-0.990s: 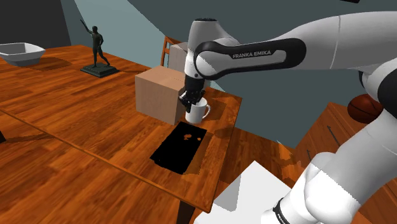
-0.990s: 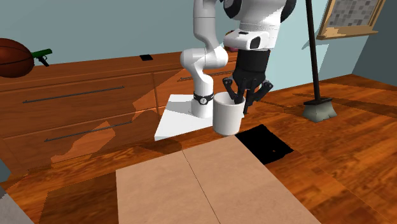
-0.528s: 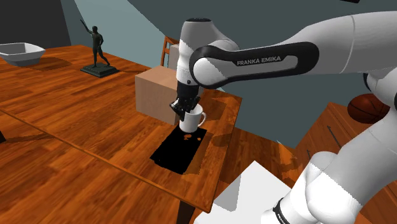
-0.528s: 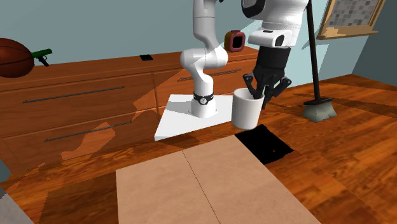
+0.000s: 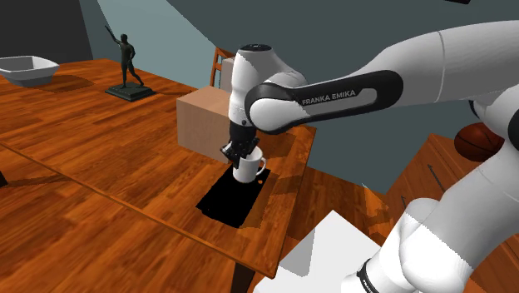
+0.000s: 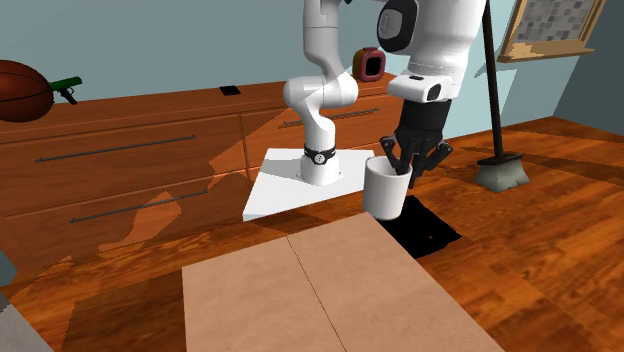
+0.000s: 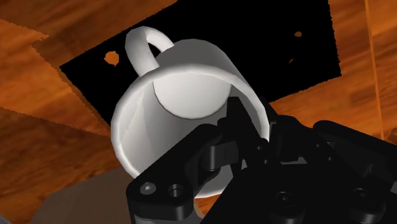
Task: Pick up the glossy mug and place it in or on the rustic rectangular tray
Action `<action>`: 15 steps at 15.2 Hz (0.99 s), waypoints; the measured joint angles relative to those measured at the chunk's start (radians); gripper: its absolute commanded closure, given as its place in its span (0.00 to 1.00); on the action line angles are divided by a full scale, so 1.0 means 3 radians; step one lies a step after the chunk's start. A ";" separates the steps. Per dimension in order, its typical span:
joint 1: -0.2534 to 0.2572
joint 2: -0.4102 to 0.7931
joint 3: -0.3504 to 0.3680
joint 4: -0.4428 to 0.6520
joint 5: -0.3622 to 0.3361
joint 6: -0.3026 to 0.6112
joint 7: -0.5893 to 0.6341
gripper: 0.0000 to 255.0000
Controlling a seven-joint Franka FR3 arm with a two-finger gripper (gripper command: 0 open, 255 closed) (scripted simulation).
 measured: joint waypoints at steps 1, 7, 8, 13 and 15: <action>-0.0003 0.0010 -0.0003 -0.0040 -0.0004 0.0050 -0.0001 1.00; -0.0002 0.0117 0.0007 -0.0206 -0.0040 0.0318 0.0048 1.00; -0.0003 0.0136 0.0007 -0.0227 -0.0047 0.0358 0.0053 1.00; -0.0004 0.0166 0.0008 -0.0249 -0.0056 0.0410 0.0062 1.00; -0.0004 0.0166 0.0008 -0.0250 -0.0056 0.0411 0.0062 0.00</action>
